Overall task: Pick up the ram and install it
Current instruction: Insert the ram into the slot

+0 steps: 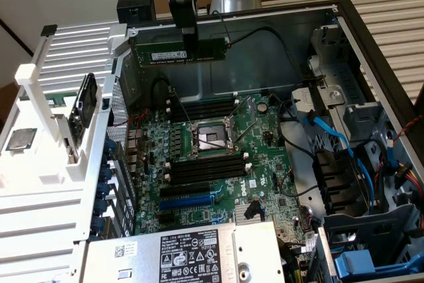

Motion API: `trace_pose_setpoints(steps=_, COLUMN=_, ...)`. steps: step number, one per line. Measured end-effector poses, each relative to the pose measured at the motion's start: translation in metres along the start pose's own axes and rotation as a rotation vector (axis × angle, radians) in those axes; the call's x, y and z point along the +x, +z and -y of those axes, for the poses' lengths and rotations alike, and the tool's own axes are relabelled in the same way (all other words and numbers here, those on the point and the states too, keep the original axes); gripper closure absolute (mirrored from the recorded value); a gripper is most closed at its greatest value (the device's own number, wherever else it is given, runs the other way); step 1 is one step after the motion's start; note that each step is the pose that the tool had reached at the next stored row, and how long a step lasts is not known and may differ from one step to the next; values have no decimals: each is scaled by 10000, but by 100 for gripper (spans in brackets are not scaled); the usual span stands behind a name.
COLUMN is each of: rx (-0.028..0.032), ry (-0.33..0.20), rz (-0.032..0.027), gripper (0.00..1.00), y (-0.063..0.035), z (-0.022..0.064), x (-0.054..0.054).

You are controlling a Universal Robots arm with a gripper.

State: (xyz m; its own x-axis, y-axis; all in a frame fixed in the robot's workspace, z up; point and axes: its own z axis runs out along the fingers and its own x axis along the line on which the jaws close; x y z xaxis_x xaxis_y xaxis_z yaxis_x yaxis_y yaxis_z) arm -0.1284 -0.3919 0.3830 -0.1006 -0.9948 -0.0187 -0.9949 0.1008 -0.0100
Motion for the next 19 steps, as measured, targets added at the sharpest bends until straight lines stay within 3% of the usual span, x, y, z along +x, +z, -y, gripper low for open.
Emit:
trace_pose_setpoints(steps=5, rx=12, ry=0, rz=35, gripper=88, y=89, z=0, x=3)
trace_pose_setpoints(steps=9, rx=-4, ry=3, rz=202, gripper=88, y=123, z=1, x=3)
trace_pose_setpoints(steps=16, rx=-13, ry=-1, rz=211, gripper=88, y=129, z=9, x=3)
trace_pose_setpoints(steps=17, rx=-22, ry=-3, rz=236, gripper=88, y=130, z=18, x=10)
trace_pose_setpoints(steps=19, rx=-49, ry=0, rz=363, gripper=88, y=132, z=41, x=38)
